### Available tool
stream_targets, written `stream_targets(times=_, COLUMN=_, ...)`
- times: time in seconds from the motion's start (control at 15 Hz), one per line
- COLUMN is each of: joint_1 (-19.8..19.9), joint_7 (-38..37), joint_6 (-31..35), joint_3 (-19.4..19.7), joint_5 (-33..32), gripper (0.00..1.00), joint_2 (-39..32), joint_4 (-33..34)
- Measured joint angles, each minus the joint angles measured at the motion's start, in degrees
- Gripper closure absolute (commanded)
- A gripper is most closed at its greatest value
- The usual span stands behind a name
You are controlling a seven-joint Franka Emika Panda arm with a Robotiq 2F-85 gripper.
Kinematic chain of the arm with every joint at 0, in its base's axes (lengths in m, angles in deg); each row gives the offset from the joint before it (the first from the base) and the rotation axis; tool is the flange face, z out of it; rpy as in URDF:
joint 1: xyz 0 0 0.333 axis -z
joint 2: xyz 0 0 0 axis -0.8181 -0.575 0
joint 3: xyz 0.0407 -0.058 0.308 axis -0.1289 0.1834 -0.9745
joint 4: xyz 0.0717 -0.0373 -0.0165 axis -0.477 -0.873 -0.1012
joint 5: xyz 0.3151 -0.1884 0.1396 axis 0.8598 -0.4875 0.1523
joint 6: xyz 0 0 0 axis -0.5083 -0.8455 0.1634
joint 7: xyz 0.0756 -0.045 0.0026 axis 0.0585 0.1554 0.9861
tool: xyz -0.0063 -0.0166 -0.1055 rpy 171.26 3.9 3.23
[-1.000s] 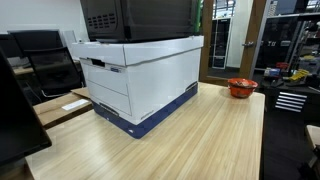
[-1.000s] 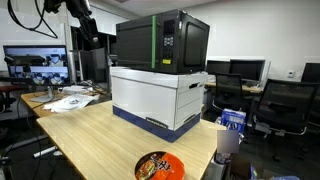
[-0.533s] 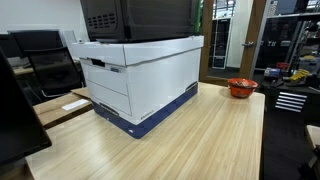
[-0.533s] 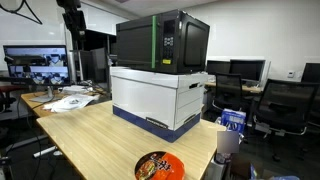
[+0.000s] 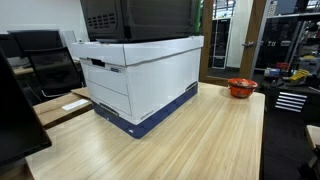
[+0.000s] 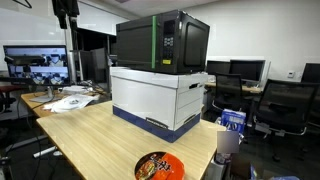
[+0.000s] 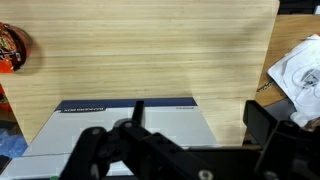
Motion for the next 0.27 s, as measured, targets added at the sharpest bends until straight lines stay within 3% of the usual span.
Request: stream_targets(times=0.27, joint_1=0.02, joint_7=1.18, joint_6=-1.6, joint_3=0.34, joint_5=-1.76, gripper=0.0, joint_2=0.96, joint_4=0.03)
